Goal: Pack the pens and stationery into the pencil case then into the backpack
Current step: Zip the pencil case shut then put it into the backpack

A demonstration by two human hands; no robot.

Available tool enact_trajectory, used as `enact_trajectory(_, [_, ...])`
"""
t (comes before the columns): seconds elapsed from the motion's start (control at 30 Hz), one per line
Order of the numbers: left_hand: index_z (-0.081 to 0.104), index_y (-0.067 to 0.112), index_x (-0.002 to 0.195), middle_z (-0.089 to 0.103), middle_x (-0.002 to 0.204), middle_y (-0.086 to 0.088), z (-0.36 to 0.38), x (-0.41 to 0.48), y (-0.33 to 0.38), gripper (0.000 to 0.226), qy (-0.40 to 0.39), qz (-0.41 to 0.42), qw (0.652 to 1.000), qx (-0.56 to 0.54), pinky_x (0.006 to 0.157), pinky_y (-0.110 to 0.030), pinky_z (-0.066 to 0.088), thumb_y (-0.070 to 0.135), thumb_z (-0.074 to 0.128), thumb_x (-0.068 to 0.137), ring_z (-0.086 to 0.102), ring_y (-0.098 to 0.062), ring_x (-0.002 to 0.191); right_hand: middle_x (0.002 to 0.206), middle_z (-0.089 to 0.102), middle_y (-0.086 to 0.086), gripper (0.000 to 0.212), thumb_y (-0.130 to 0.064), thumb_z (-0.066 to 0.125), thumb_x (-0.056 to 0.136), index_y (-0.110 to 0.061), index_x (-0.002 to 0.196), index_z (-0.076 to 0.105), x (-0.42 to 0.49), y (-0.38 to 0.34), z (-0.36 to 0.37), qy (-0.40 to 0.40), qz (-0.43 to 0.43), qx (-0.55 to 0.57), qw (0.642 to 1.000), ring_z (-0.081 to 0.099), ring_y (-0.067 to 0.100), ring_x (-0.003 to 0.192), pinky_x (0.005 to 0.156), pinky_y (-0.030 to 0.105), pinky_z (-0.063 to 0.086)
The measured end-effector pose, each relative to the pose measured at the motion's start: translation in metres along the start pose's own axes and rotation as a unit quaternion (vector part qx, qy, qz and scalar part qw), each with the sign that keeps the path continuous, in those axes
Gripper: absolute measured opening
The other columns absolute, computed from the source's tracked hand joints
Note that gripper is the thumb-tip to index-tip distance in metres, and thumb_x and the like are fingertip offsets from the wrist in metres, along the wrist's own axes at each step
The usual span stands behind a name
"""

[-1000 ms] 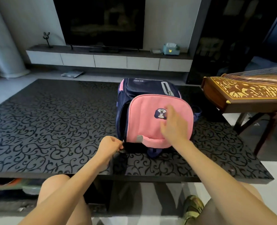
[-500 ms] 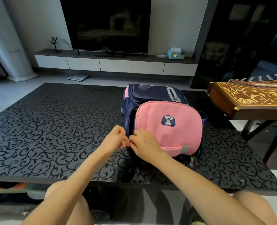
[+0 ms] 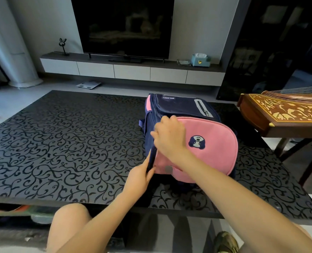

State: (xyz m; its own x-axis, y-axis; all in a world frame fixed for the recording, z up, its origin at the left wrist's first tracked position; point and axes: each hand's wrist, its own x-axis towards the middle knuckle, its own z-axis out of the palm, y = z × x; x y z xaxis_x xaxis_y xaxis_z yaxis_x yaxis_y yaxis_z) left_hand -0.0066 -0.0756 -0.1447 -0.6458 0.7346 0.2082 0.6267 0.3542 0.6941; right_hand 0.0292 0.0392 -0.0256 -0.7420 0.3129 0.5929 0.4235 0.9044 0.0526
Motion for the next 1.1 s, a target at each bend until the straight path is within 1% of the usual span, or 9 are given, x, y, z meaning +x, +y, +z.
enact_trajectory(0.13, [0.019, 0.032, 0.148, 0.071, 0.100, -0.010, 0.003, 0.005, -0.013, 0.061, -0.012, 0.013, 1.000, -0.006, 0.079, -0.041, 0.053, 0.022, 0.048, 0.095, 0.066, -0.023, 0.085, 0.111, 0.054, 0.005, 0.022, -0.023, 0.050, 0.091, -0.012, 0.102, 0.066, 0.028, 0.019, 0.003, -0.094, 0.169, 0.054, 0.980, 0.048, 0.026, 0.102, 0.064, 0.028, 0.027])
enact_trajectory(0.23, [0.029, 0.033, 0.145, 0.066, 0.120, 0.000, -0.008, 0.005, -0.005, 0.063, -0.023, -0.019, 0.998, -0.050, 0.092, -0.027, 0.049, 0.020, 0.058, 0.091, 0.064, -0.013, 0.102, 0.114, 0.054, 0.008, 0.022, -0.023, 0.051, 0.092, -0.010, 0.102, 0.065, 0.033, 0.027, 0.007, -0.050, 0.244, 0.090, 0.964, 0.048, 0.028, 0.103, 0.065, 0.030, 0.030])
enact_trajectory(0.33, [0.028, 0.030, 0.145, 0.040, 0.129, 0.020, -0.031, 0.030, 0.021, 0.068, 0.003, -0.060, 0.987, -0.151, 0.096, -0.018, 0.034, 0.028, 0.063, 0.087, 0.046, 0.006, 0.111, 0.110, 0.055, 0.008, 0.024, -0.025, 0.047, 0.094, -0.008, 0.097, 0.063, 0.025, 0.014, 0.012, -0.027, 0.176, 0.096, 0.979, 0.049, 0.028, 0.102, 0.065, 0.032, 0.029])
enact_trajectory(0.43, [0.017, 0.022, 0.149, 0.026, 0.151, 0.008, -0.033, 0.057, 0.042, 0.067, 0.030, 0.013, 0.998, -0.044, 0.104, -0.030, 0.035, 0.035, 0.050, 0.093, 0.031, -0.009, 0.136, 0.108, 0.056, 0.008, 0.028, -0.028, 0.044, 0.096, -0.006, 0.098, 0.063, 0.018, 0.008, 0.012, -0.037, 0.114, 0.090, 0.989, 0.051, 0.027, 0.103, 0.067, 0.032, 0.029])
enact_trajectory(0.53, [0.020, 0.017, 0.148, 0.031, 0.152, -0.010, -0.016, 0.066, 0.053, 0.064, 0.040, 0.032, 0.997, 0.056, 0.093, -0.041, 0.046, 0.049, 0.028, 0.093, 0.041, -0.025, 0.133, 0.106, 0.058, 0.008, 0.028, -0.029, 0.048, 0.093, -0.007, 0.093, 0.065, 0.024, 0.028, 0.009, -0.053, 0.161, 0.099, 0.981, 0.056, 0.028, 0.098, 0.066, 0.030, 0.030])
enact_trajectory(0.63, [0.029, 0.017, 0.144, 0.056, 0.131, -0.013, -0.003, 0.067, 0.055, 0.048, 0.065, -0.001, 0.996, 0.067, 0.078, -0.039, 0.046, 0.035, 0.031, 0.100, 0.058, -0.034, 0.108, 0.107, 0.059, 0.011, 0.026, -0.026, 0.051, 0.091, -0.005, 0.092, 0.066, 0.027, 0.059, 0.008, -0.053, 0.254, 0.124, 0.958, 0.059, 0.034, 0.094, 0.068, 0.032, 0.034])
enact_trajectory(0.73, [0.040, 0.005, 0.123, 0.066, 0.094, -0.022, -0.001, 0.061, 0.045, 0.033, 0.083, -0.054, 0.989, 0.109, 0.062, -0.036, 0.034, 0.026, 0.028, 0.101, 0.061, -0.039, 0.083, 0.105, 0.064, 0.018, 0.027, -0.024, 0.053, 0.087, -0.001, 0.093, 0.067, 0.012, 0.116, 0.002, -0.013, 0.392, 0.122, 0.912, 0.061, 0.039, 0.095, 0.072, 0.034, 0.042])
enact_trajectory(0.93, [0.041, 0.000, 0.104, 0.065, 0.091, -0.025, 0.003, 0.069, 0.040, 0.031, 0.086, -0.111, 0.977, 0.157, 0.059, -0.037, 0.034, 0.026, 0.024, 0.102, 0.061, -0.040, 0.079, 0.069, 0.064, 0.020, 0.034, -0.027, 0.062, 0.082, -0.002, 0.059, 0.059, -0.077, 0.188, 0.009, -0.020, 0.561, 0.232, 0.795, 0.063, 0.036, 0.070, 0.060, 0.036, 0.047])
enact_trajectory(1.1, [0.042, -0.002, 0.105, 0.060, 0.103, -0.029, 0.001, 0.079, 0.049, 0.036, 0.073, -0.157, 0.977, 0.125, 0.066, -0.037, 0.032, 0.028, 0.023, 0.102, 0.058, -0.042, 0.093, 0.057, 0.053, 0.013, 0.028, -0.016, 0.064, 0.086, -0.005, 0.062, 0.052, -0.157, 0.168, 0.034, -0.009, 0.695, 0.379, 0.611, 0.049, 0.024, 0.048, 0.050, 0.036, 0.049])
